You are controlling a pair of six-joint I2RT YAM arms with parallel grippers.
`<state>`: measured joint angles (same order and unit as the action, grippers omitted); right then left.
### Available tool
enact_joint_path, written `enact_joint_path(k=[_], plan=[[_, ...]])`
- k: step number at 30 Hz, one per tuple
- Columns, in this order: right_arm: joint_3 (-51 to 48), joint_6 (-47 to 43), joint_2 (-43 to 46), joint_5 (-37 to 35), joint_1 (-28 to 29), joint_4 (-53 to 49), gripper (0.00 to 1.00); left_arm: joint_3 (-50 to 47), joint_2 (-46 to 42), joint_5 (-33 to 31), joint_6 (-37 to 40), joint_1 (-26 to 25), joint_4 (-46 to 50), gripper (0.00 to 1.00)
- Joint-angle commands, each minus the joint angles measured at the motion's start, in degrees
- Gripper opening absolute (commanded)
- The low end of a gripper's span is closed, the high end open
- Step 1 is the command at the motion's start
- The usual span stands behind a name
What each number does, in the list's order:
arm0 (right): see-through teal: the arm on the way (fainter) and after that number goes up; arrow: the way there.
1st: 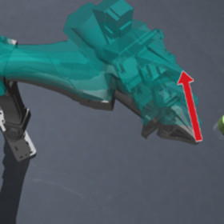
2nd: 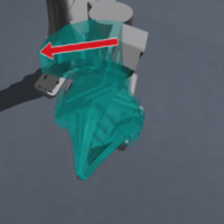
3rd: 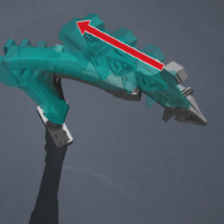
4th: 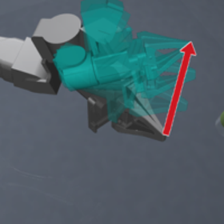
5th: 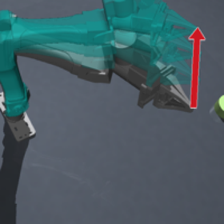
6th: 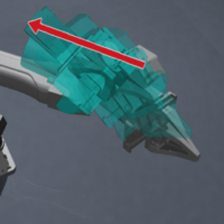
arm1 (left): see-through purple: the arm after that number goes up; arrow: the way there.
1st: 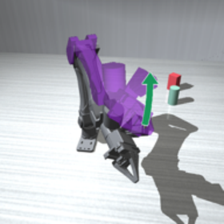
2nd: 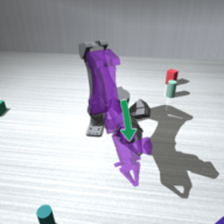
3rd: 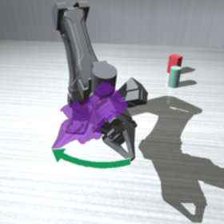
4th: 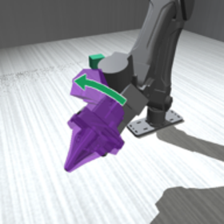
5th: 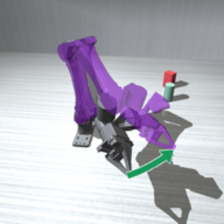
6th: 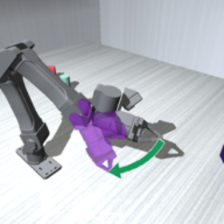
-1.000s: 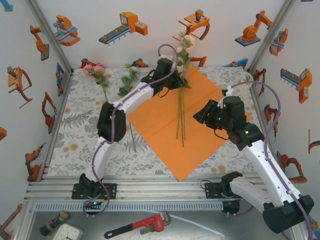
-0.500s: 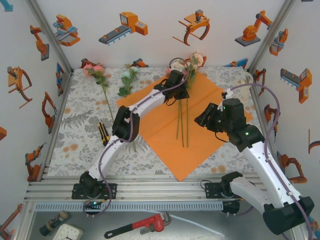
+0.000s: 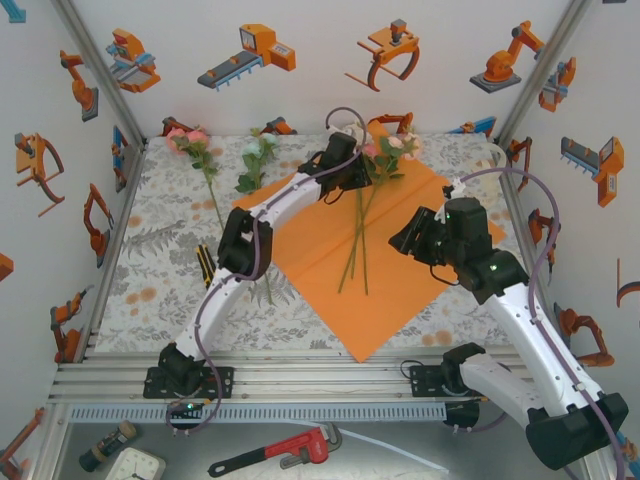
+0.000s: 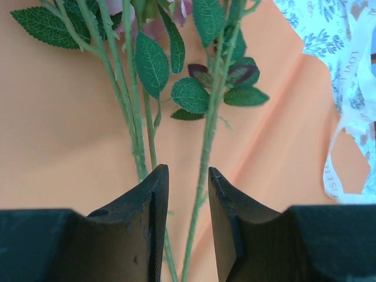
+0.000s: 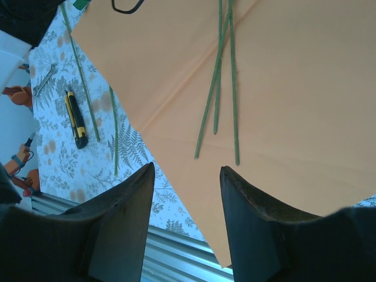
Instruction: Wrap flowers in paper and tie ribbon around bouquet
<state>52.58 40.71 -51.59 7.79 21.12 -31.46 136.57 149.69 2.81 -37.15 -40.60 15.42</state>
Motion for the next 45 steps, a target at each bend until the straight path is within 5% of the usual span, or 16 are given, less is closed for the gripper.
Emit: enact_joint_path(k=[1,8,14,21,26,45], plan=[[0.13,0.02,0.79,-1.29,0.02,-0.44,0.48,-4.76,-12.73,-2.31,4.47,1.13,-1.88,0.36],[-1.27,1.61,0.23,-0.44,-0.06,1.57,0.48,-18.62,-26.33,-14.53,18.64,7.60,2.51,0.36],[-1.60,3.05,-1.68,0.98,-0.02,3.81,0.48,-22.38,-26.63,-20.39,22.73,16.19,10.58,0.35],[-1.97,3.85,-2.69,1.10,0.01,3.95,0.48,-26.29,-23.13,-18.28,21.97,22.54,11.89,0.35],[-2.13,4.03,-2.73,1.00,-0.01,3.69,0.48,-27.44,-20.19,-9.89,19.23,25.47,9.31,0.41],[-2.67,4.12,-2.43,0.29,0.03,2.69,0.48,-22.17,-11.02,-5.23,18.66,25.69,11.51,0.42]])
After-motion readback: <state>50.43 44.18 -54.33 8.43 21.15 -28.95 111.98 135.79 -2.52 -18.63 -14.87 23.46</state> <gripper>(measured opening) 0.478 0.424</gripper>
